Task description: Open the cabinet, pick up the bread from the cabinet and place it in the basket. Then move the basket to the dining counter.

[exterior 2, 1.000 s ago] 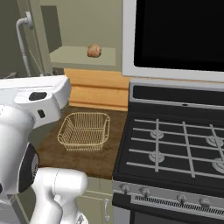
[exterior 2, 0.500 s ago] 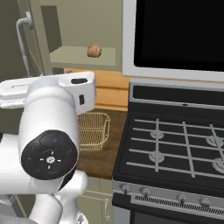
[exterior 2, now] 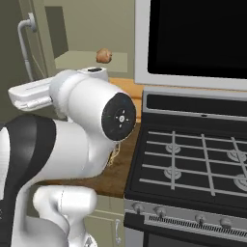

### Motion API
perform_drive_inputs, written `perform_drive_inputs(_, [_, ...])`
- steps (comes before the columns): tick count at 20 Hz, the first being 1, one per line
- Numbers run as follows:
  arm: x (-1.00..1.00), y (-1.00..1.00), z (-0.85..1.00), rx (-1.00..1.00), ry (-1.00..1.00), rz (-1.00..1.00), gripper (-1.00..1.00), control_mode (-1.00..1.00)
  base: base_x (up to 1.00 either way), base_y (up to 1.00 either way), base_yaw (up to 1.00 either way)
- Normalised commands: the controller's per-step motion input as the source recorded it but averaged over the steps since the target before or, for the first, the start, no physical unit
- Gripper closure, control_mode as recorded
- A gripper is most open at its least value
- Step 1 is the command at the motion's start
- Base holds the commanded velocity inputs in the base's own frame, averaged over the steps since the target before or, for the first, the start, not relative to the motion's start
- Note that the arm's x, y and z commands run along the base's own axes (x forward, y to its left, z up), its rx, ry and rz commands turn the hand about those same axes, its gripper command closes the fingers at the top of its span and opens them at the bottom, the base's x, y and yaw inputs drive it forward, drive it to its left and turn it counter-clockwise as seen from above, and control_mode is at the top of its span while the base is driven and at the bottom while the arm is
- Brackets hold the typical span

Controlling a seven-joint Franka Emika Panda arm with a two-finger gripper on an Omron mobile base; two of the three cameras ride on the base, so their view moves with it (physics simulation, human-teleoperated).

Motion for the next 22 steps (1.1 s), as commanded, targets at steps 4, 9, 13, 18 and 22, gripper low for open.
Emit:
perform_drive_inputs(4, [0.64,-0.05,-0.13,0.04,-0.04,0.19,-1.0,-1.0,0.0,0.0,0.0])
perform_drive_inputs(9, [0.83,-0.02,-0.09,0.04,0.0,0.1,-1.0,-1.0,0.0,0.0,0.0])
perform_drive_inputs(13, [0.76,0.05,-0.13,0.01,0.0,0.09,-1.0,-1.0,0.0,0.0,0.0])
perform_drive_inputs(18, [0.55,0.15,-0.1,0.0,0.0,0.09,-1.0,-1.0,0.0,0.0,0.0])
perform_drive_inputs(22, [-0.33,0.76,-0.07,-0.06,0.0,0.06,-1.0,-1.0,0.0,0.0,0.0])
